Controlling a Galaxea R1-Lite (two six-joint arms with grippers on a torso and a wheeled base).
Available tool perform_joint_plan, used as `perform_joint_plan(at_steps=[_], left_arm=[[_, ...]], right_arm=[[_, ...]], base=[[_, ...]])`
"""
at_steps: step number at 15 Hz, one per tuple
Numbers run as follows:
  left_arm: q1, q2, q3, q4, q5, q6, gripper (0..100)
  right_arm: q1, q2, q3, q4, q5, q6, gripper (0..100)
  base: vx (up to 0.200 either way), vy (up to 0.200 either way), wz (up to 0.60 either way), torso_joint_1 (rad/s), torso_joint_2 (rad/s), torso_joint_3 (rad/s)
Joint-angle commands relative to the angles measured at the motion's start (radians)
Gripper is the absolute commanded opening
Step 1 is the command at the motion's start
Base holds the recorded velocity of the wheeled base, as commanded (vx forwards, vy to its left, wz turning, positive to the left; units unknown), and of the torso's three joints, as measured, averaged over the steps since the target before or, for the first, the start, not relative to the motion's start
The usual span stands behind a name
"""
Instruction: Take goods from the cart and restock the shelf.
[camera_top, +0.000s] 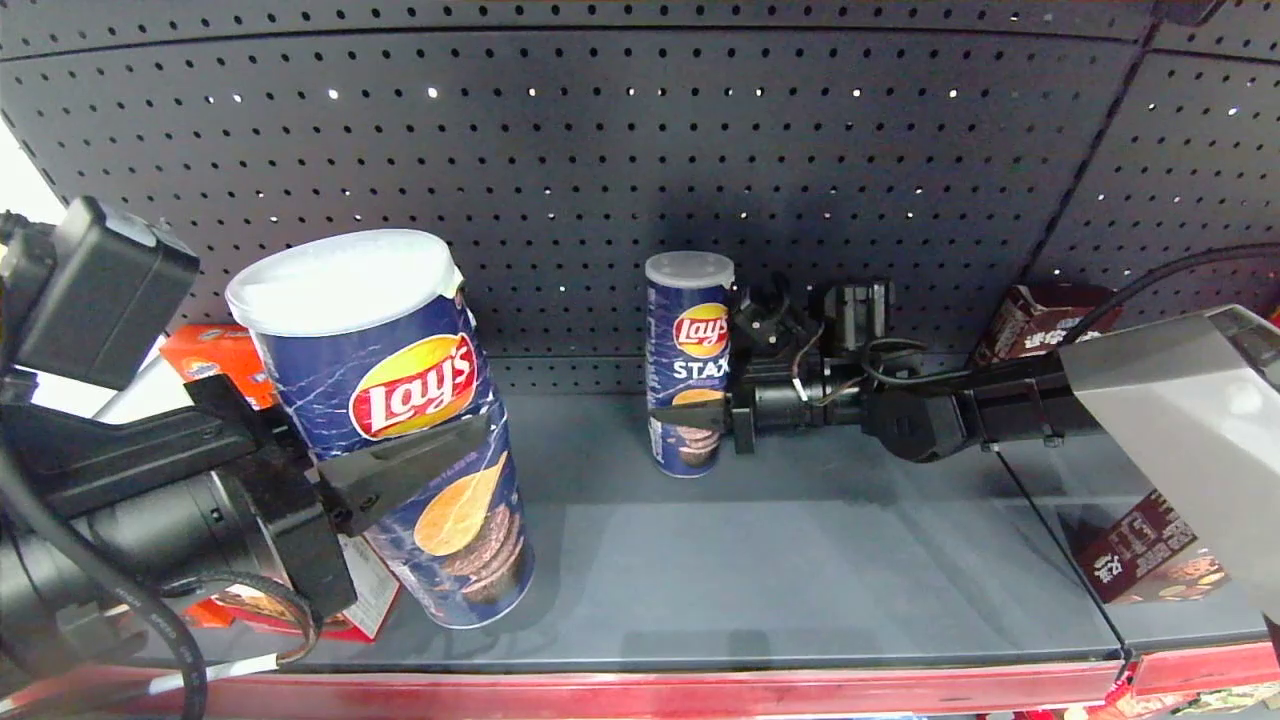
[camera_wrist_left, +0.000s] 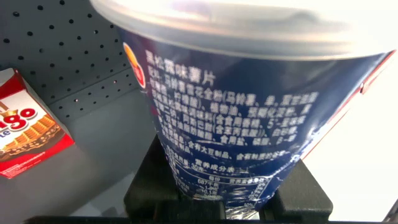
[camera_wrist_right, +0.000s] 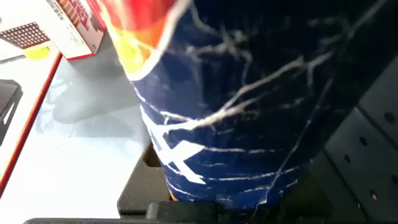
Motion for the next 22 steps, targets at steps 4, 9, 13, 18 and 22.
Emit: perform_joint_plan(at_steps=[4,9,13,18,22], left_arm=[[0.001,-0.005,0.002,-0.001,0.003,0.0,0],[0.001,0.0,-0.003,0.001,0.003,0.001,0],[0.001,0.001,-0.011,0.001,0.003,0.001,0],[0.001,0.004,-0.012,0.001,0.003,0.001,0],[0.002,0.003,-0.001,0.001,0.004,0.001,0]], right_arm=[[0.035,-0.208,0.261,-0.18,-0.034,0.009,0],[0.143,-0.357,0.673,-0.491,-0.185,0.088,0],[0.189,-0.397,0.86,-0.651,-0.238,0.114,0],[0.186,-0.336,0.96,-0.774,-0.237,0.111,0],[0.181,-0.299,0.968,-0.794,-0.227,0.103,0]], base=[[0.0,0.0,0.0,0.0,0.0,0.0],[0.0,0.0,0.0,0.0,0.0,0.0],[0.0,0.0,0.0,0.0,0.0,0.0],[0.0,0.0,0.0,0.0,0.0,0.0],[0.0,0.0,0.0,0.0,0.0,0.0]])
